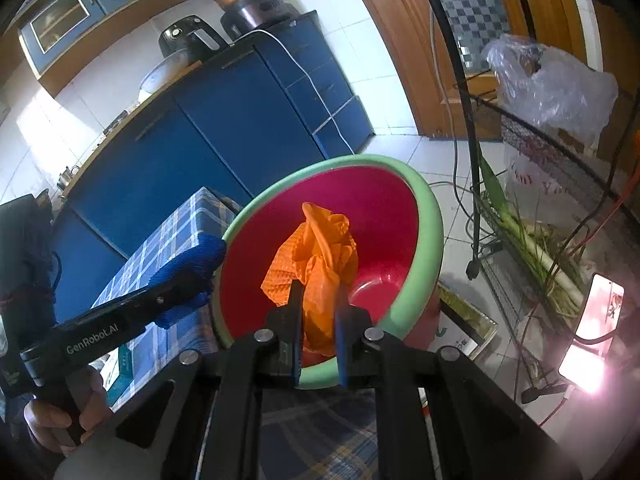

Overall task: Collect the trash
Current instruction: 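Carry the blue cloth and orange bag over the bucket and release both, then grasp the cream sponge with the left gripper while the right gripper grasps the white medicine box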

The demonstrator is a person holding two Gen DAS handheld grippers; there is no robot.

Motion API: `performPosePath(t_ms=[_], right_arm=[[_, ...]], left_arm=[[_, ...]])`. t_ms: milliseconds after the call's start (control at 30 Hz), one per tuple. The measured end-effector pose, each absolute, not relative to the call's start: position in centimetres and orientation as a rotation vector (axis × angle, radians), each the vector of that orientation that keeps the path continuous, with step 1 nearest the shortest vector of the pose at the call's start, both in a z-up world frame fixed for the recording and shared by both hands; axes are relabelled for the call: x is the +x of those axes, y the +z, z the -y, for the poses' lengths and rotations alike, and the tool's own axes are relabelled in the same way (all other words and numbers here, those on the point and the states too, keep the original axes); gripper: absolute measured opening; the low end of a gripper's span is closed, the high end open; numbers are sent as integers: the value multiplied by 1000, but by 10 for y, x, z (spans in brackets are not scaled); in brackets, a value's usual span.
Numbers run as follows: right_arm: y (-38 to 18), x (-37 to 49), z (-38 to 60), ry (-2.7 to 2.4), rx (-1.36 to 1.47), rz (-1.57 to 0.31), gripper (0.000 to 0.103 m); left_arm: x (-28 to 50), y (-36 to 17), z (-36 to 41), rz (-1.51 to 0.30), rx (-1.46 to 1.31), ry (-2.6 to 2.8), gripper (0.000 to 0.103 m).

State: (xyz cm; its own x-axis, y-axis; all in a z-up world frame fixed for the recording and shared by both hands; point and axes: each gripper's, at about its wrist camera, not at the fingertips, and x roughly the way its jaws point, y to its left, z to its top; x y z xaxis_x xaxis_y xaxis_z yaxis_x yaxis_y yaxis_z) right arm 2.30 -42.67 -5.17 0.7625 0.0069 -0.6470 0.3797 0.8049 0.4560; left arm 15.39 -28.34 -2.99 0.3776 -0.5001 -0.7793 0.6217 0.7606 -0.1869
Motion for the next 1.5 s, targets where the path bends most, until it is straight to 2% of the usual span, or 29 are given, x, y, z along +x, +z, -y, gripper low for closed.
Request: performPosePath(t_ms=[67,300,367,667,1500], right_arm=[[-55,25,429,-218,616,-685,17],[-61,29,431,-210,625,-687,26],[-60,29,430,-202,627,-686,27],[-50,24,425,-190,628,-649,39],[-1,2,367,-124,569,-602,44]], left_arm=[[154,-31,287,-943,145,-715,37],[154,-30,287,-933,145,-710,55],[153,-29,285,-929,148,-700,56],[149,-18,268,-919,125,-663,57],[115,38,129,-808,21,-481,60]])
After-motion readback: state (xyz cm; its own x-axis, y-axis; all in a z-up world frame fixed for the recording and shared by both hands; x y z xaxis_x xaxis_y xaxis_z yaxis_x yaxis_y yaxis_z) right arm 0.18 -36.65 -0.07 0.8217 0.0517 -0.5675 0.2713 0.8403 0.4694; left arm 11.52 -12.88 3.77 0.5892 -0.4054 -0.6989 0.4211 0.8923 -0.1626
